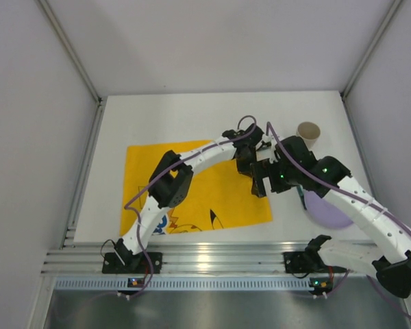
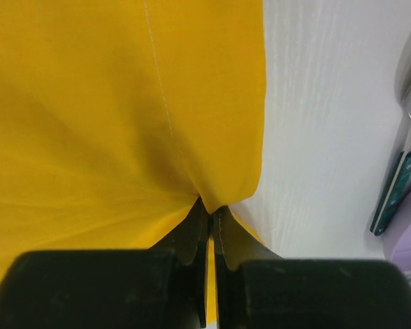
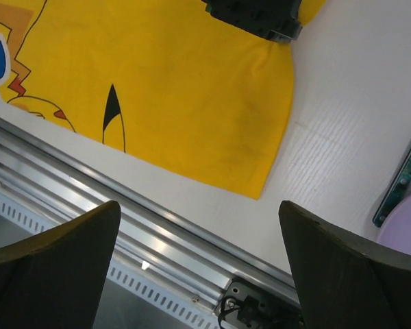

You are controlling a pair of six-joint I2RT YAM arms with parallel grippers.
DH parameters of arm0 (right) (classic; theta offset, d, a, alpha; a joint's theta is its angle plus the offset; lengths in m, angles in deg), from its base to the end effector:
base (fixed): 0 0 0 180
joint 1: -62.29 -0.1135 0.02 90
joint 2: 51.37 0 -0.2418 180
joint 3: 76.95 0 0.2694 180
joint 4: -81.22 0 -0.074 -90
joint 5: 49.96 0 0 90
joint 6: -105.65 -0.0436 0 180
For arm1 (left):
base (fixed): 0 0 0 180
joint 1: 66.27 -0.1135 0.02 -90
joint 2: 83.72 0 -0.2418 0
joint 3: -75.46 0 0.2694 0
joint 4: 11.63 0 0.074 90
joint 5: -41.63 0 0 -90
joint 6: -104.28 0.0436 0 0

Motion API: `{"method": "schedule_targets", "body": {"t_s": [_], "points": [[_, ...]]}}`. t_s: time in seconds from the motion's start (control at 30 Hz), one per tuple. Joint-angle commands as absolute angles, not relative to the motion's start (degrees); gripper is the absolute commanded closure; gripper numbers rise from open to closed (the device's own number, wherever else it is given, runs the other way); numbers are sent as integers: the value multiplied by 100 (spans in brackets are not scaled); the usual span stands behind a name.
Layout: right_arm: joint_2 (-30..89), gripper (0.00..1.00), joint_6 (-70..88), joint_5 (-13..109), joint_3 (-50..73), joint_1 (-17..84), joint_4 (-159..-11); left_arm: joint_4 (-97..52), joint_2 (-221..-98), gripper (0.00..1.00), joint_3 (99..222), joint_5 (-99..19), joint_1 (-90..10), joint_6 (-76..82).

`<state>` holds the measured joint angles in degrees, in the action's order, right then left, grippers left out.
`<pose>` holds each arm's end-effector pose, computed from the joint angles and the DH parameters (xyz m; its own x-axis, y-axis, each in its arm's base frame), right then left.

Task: Set the dinner table for one person

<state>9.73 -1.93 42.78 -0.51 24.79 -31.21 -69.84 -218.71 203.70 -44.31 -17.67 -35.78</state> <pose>0.1851 0.1447 0.3035 -0.7885 -0.2248 -0.5725 -0.4124 0.8838 0.2210 0.3338 -0.3833 0.1464 -0.9735 -0.0522 -0.2225 0.0337 0.9301 -0.3657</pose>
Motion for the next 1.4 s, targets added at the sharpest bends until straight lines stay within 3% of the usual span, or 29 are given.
{"method": "schedule_targets", "body": {"t_s": [0.0, 0.07, 0.1, 0.17, 0.2, 0.3, 0.73, 0.9, 1.03, 1.13, 1.37], "points": [[822, 0, -201, 4030, -107, 2616, -2940, -7081, -21924, 96, 20812, -4002, -1600, -3722], [840, 0, -175, 3873, -63, 2651, -2922, -7064, -21811, 85, 20813, -3879, -1556, -3731], [866, 0, -166, 3872, 7, 2686, -2922, -7072, -21740, 69, 20813, -3887, -1547, -3705], [901, 0, -131, 3837, 156, 2713, -2913, -7168, -21521, 54, 20804, -3957, -1485, -3565], [953, 0, -131, 3785, 201, 2748, -2913, -7300, -21442, 38, 20795, -4001, -1468, -3512], [998, 0, -183, 3557, 394, 2801, -2861, -7345, -21090, 23, 20734, -4168, -1450, -3144], [462, 0, -631, 3336, 860, 2924, -1825, -5649, -21941, 25, 21568, -4712, -1572, 758], [111, 0, -1044, 3327, 737, 2915, -1332, -4816, -22407, 26, 21840, -4635, -1757, 1216], [5, 0, -1247, 3345, 676, 2924, -1051, -4735, -23231, 25, 22788, -4582, -1837, 1261], [83, 0, -1247, 3205, 772, 2924, -840, -4550, -23496, 20, 22904, -4547, -1889, 1182], [294, 0, -1194, 3099, 816, 2933, -769, -4646, -23910, 20, 23028, -4459, -1881, 1182]]}}
